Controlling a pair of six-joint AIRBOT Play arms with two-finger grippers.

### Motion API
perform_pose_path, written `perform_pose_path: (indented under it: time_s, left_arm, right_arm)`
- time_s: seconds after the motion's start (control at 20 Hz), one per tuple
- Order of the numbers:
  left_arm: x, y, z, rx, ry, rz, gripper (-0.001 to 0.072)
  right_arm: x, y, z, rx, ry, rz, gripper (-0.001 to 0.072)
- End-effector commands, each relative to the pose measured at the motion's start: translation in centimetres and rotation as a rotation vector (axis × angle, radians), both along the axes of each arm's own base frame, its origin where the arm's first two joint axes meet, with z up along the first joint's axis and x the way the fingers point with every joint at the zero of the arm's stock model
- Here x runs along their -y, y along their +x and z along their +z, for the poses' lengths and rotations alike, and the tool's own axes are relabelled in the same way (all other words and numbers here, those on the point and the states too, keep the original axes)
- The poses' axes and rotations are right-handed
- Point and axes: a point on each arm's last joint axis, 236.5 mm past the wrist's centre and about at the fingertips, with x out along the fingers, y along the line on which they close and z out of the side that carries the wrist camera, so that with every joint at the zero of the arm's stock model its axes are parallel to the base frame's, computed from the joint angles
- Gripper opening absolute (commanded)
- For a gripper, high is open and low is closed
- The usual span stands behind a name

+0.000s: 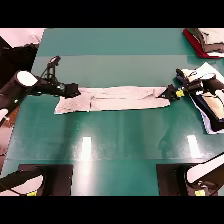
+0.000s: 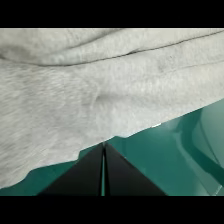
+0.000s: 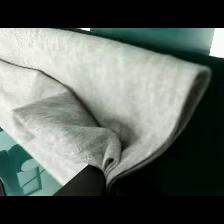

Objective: Fold the shirts.

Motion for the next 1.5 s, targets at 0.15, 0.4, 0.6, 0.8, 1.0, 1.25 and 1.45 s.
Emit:
perform_pose_path:
  time_s: [0.15, 0.4, 0.6, 0.8, 1.0, 1.25, 1.45]
  left_arm:
    - [9.0, 2.4, -2.4, 0.032, -0.019, -0.129, 0.0022]
    - [16.8, 3.5, -5.6, 0.016, -0.017, -0.258, 0.0022]
    - [18.6, 4.3, -8.0, -0.012, -0.016, -0.270, 0.0022]
    - [17.7, 4.7, -8.7, 0.008, 0.037, -0.284, 0.0022]
    - [14.5, 7.0, -5.6, 0.045, 0.043, -0.236, 0.0021]
    - [2.8, 10.3, 4.8, 0.231, 0.187, -0.103, 0.0022]
    - [-7.6, 8.9, 12.1, 0.314, 0.318, 0.029, 0.0022]
  right_arm:
    - [-3.7, 1.0, 10.6, 0.231, 0.072, 0.022, 0.0009]
    - [-9.3, 0.2, 18.8, 0.392, 0.065, 0.163, 0.0009]
    - [-14.9, -0.8, 23.3, 0.484, 0.080, 0.270, 0.0009]
    - [-19.2, -2.1, 25.1, 0.532, 0.101, 0.337, 0.0009]
    - [-22.1, -2.5, 26.0, 0.574, 0.117, 0.369, 0.0009]
    - [-27.4, -2.7, 25.6, 0.585, 0.154, 0.459, 0.0009]
    - [-32.5, -2.2, 24.4, 0.586, 0.187, 0.498, 0.0009]
